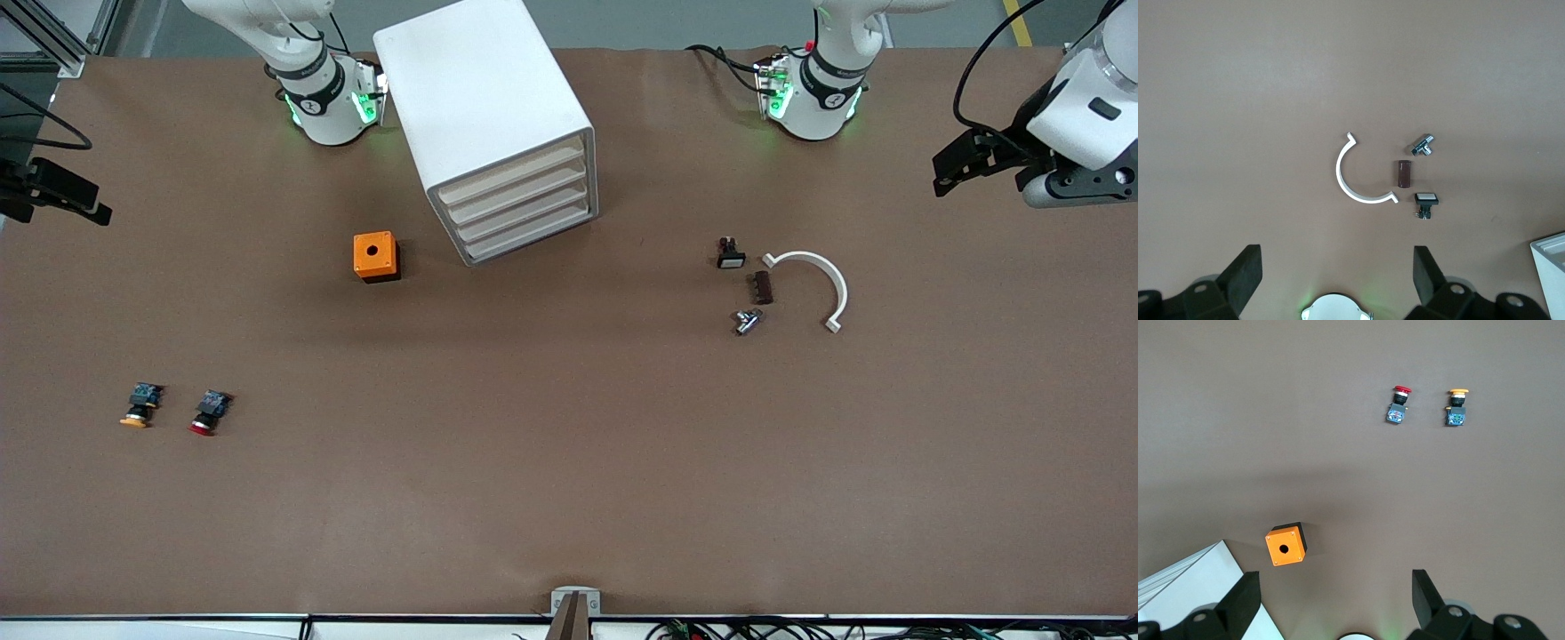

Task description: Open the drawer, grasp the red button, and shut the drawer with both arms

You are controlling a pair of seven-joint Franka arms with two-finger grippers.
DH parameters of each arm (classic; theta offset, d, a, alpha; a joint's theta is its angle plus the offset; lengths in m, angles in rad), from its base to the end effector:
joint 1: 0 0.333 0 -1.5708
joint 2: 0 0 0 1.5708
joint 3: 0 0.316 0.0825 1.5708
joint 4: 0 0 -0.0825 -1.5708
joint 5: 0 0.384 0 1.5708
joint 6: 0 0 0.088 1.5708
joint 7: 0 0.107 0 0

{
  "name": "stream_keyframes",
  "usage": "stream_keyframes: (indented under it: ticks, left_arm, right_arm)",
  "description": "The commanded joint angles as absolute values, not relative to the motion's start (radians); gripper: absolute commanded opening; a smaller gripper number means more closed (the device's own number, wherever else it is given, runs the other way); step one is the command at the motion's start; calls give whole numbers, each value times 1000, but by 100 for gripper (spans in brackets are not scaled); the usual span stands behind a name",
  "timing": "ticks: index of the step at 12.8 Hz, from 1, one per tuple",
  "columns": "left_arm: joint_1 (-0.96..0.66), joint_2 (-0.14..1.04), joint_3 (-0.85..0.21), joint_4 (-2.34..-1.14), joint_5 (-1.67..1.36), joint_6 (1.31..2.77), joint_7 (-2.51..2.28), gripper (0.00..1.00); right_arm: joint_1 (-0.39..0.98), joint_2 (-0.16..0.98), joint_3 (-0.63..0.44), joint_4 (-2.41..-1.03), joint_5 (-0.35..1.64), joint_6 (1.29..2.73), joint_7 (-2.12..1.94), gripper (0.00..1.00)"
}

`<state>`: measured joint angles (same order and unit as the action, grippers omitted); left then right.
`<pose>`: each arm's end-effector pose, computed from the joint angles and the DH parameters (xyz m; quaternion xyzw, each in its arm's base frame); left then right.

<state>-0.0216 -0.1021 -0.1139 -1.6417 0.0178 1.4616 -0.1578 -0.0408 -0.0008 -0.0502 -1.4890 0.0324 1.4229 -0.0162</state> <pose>0.5059 -0.0701 0.6364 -0.9990 -0.0123 0.0368 0.0202 0.5371 -0.0452 0.6505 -0.9987 0.0355 0.0317 0.0178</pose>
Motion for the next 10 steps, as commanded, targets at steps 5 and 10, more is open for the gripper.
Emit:
stream_keyframes:
  ticks: [5, 10]
  left_arm:
    - [-20, -100, -114, -1628, 11, 1474, -140, 100]
    - [-20, -94, -106, -1608, 15, 1474, -141, 100]
  right_arm:
    - [-52, -74, -46, -1571, 49, 1443, -8, 100]
    - [-49, -87, -46, -1588, 48, 1457, -8, 100]
